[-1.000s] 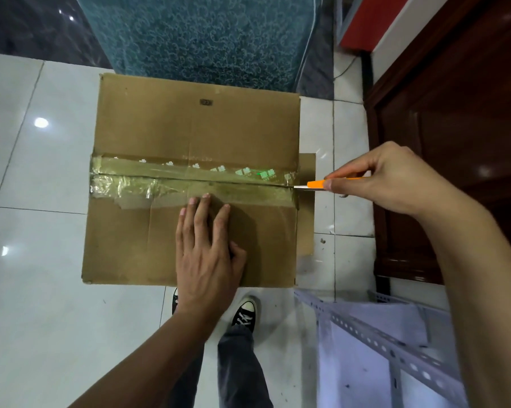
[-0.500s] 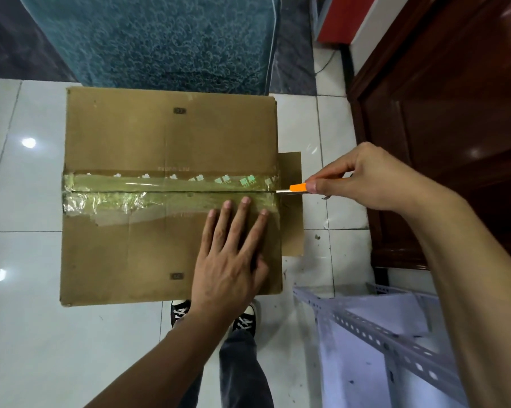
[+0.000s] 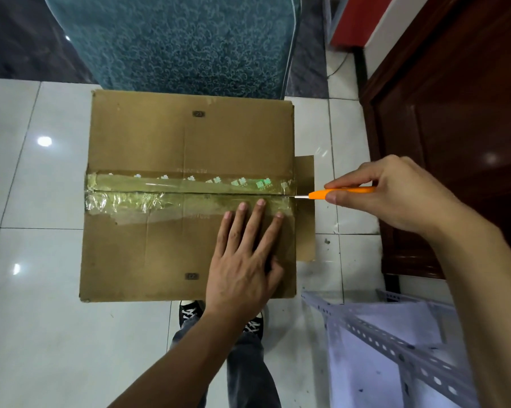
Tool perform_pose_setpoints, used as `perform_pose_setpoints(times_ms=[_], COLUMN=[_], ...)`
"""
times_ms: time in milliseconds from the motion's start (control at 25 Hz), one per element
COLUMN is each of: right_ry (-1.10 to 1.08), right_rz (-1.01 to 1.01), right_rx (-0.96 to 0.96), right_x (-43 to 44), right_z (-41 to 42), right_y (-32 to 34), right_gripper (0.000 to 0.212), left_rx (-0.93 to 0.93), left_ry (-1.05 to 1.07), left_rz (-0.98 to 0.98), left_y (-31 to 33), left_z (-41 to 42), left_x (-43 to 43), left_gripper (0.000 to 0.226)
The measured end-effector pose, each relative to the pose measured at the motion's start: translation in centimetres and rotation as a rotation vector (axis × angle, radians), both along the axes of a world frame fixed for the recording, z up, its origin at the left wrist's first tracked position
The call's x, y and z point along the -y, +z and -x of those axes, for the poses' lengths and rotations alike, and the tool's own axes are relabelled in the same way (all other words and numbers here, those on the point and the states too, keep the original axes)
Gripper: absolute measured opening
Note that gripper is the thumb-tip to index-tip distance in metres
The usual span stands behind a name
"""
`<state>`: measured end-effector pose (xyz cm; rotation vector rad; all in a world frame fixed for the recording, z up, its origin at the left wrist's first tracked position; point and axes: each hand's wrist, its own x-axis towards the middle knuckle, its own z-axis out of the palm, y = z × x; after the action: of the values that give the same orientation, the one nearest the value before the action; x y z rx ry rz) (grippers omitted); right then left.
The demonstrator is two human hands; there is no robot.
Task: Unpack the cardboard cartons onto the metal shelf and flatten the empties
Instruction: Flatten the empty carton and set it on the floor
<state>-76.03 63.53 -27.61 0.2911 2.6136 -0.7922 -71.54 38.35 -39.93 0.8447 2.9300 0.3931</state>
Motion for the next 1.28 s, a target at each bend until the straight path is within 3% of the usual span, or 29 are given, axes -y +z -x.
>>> perform_pose_setpoints(times_ms=[200,600,800,1280], right_ry=[-0.072,-0.428,-0.599,-0.534], right_rz=[-0.091,0.308,0.363,0.241], right_rx=[0.0,-0.173,-0.249,-0.234], right_x=[-0.6,5.0,7.9,8.0], right_z=[-2.0,-7.0,-7.3,-7.2], right_y=[2.4,-4.5,-5.9,-5.2], right_gripper=[0.024,0.022,0.025,0.029], left_rx=[-0.004,-0.009,-0.024,-0.027], left_ry=[0.027,0.035,0.037,0.047], left_rz=[0.002,0.004,-0.016,-0.023], left_y=[0.0,0.3,0.1,0.1], left_z=[0.3,0.1,0.0,0.0], left_x=[0.2,-0.1,0.0,-0.2], left_gripper=[0.071,0.068,0.068,0.072])
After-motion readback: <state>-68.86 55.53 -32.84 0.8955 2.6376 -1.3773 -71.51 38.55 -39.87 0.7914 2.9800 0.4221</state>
